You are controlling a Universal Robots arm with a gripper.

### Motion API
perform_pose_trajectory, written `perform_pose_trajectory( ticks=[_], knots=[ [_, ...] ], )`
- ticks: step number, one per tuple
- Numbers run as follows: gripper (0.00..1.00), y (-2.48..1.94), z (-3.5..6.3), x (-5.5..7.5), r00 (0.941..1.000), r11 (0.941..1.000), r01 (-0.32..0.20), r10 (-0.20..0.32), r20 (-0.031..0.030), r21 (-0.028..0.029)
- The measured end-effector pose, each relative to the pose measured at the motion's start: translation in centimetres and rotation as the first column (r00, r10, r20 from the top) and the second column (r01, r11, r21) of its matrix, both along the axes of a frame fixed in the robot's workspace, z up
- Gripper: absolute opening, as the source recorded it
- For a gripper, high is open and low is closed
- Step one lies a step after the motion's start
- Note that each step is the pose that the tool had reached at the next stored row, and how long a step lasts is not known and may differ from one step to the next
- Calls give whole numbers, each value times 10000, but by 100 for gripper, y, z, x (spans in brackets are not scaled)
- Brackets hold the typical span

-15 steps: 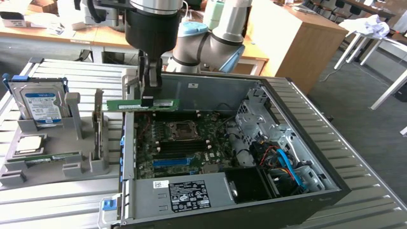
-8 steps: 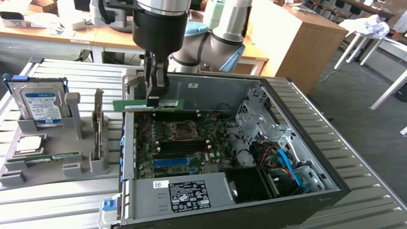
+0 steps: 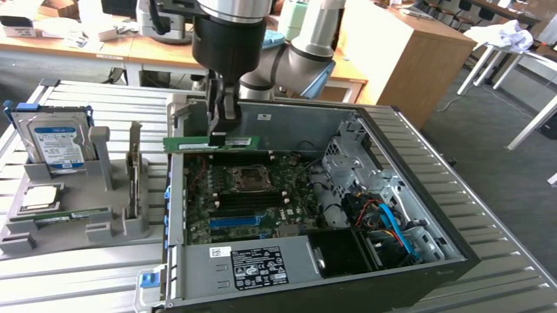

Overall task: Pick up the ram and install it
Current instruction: 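Pick up the ram and move it above insertion slot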

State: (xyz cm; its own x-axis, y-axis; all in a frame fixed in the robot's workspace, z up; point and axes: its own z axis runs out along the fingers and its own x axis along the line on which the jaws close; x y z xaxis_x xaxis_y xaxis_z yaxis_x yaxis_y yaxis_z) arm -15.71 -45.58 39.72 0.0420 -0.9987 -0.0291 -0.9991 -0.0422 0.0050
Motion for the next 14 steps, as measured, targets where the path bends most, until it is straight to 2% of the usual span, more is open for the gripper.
perform_pose_trajectory(
  ticks=[14],
  knots=[
    [13,0,0,178,10000,10000,0,0,-1,0]
  ],
)
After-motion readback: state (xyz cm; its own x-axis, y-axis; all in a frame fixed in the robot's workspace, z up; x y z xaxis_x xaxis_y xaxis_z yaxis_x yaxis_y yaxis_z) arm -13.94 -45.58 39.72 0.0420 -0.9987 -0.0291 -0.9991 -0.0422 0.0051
